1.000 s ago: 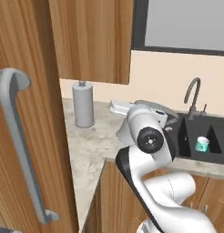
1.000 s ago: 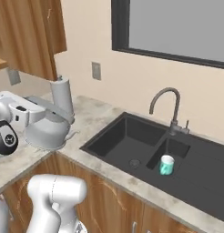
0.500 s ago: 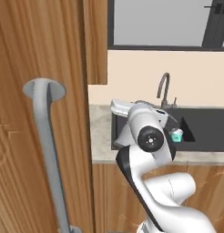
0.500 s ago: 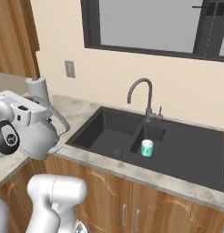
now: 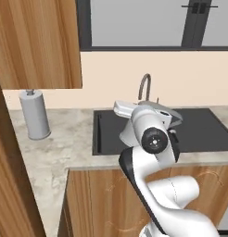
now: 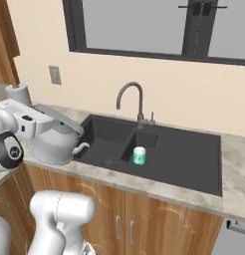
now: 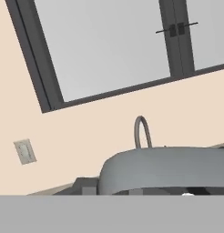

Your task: Open the cabinet, pick the kettle from the cabinet, and place it in the sink.

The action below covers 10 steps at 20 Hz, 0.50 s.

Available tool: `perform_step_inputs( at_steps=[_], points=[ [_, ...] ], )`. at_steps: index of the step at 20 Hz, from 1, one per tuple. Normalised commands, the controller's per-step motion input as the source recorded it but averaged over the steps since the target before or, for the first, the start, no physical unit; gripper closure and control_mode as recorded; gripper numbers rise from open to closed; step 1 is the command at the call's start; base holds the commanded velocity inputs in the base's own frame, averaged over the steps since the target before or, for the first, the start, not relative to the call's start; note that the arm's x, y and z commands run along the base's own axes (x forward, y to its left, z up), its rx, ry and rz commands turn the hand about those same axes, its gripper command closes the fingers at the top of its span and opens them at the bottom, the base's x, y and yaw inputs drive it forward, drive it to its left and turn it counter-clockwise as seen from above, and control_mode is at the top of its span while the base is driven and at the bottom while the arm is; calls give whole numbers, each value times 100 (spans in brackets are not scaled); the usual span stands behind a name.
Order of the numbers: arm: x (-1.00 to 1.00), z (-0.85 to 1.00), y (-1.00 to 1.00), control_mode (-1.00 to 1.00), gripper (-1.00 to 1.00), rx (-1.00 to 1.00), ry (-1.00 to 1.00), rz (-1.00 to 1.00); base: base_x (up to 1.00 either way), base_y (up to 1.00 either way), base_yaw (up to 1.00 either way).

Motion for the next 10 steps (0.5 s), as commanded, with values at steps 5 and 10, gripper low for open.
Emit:
perform_step_inputs(
  at_steps=[5,10],
  points=[
    [0,0,0,100,100,0,0,0,0,-43,-14],
    [0,0,0,100,100,0,0,0,13,-29,-3]
  ],
)
